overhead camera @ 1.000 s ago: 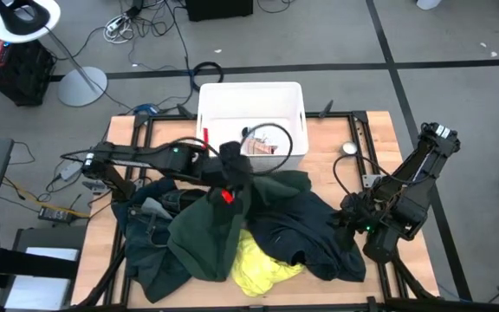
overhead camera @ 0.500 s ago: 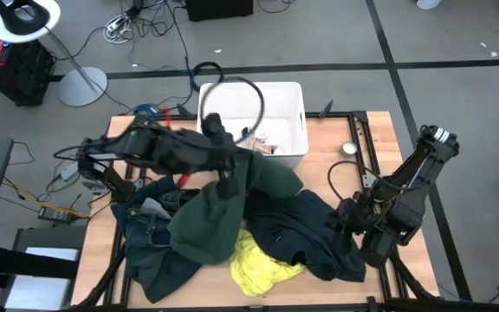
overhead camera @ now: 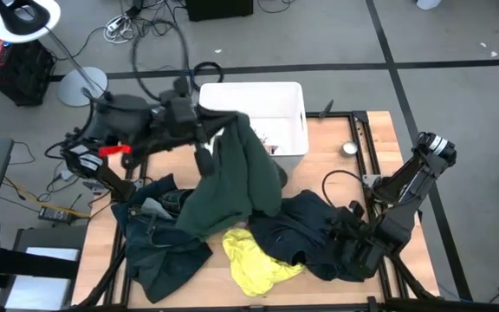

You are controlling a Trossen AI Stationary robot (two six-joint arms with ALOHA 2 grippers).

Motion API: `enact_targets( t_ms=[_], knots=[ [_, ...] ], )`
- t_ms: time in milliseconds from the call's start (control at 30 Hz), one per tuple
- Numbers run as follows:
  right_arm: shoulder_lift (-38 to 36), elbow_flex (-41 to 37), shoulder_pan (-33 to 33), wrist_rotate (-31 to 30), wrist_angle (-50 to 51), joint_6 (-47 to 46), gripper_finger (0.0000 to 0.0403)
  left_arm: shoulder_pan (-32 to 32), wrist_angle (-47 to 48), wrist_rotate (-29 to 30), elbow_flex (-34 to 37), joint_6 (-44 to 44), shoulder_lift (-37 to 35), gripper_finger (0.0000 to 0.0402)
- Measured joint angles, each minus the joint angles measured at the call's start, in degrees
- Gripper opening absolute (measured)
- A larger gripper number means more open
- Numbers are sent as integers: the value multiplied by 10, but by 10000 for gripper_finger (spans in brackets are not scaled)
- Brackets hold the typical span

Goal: Sort clothes
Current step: Put the green sweater into the white bin

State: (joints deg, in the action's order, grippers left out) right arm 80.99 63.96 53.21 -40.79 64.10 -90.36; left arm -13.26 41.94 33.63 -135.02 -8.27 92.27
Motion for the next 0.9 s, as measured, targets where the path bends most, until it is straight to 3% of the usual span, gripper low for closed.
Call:
enact_targets(
  t_ms=[267, 467, 600, 900],
  knots=[
    [31, 0, -17, 0, -66, -15, 150, 22, -155, 32, 0, -169, -8, 0],
    [44, 0, -40, 0, -107, -15, 150, 52, -307, -17, 0, -341, -8, 0],
    [43, 0, -57, -2, -118, -9, 150, 79, -409, -20, 0, -422, -8, 0],
    [43, 0, -86, -11, -140, -1, 150, 181, -531, -83, 0, -474, -8, 0]
  ],
)
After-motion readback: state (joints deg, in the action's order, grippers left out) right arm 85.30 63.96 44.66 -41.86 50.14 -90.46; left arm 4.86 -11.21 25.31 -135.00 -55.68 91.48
